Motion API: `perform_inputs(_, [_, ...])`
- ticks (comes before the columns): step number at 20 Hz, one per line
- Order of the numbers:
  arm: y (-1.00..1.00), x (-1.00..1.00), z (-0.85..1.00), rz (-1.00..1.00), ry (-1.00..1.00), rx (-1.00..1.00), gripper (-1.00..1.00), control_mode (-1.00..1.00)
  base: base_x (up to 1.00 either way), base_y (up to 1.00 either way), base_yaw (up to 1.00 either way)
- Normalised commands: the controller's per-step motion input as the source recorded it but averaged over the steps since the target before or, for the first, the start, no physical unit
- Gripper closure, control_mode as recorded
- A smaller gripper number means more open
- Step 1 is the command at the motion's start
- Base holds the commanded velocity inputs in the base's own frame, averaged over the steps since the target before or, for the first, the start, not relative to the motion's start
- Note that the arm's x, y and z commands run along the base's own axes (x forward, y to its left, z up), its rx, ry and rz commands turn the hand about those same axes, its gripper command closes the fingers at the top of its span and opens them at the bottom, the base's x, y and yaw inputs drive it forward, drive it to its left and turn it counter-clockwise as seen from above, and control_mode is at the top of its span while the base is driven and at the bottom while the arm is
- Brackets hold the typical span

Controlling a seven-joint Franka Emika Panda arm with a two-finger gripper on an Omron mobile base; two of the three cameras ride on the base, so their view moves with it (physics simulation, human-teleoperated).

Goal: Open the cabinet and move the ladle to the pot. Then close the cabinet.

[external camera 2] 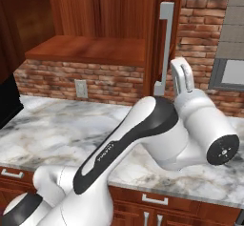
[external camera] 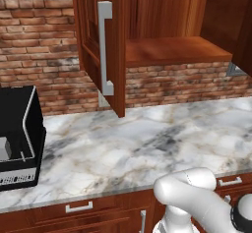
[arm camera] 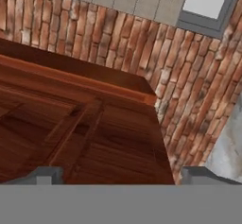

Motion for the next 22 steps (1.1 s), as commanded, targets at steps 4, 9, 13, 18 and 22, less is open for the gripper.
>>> perform_inputs(4, [0.0,0.52,-0.02,0.11,-0.02,0.07,-1.0,-1.0,0.0,0.0,0.0])
perform_inputs(9, [0.07,0.07,0.0,0.28,-0.08,0.02,-1.0,-1.0,0.0,0.0,0.0])
perform_inputs(13, [0.39,0.0,0.0,0.34,-0.07,0.0,-1.0,-1.0,0.0,0.0,0.0])
perform_inputs(18, [0.57,-0.04,0.03,0.2,-0.11,0.0,-1.0,-1.0,0.0,0.0,0.0])
perform_inputs(22, [0.66,0.0,0.06,0.0,-0.03,0.0,-1.0,-1.0,0.0,0.0,0.0])
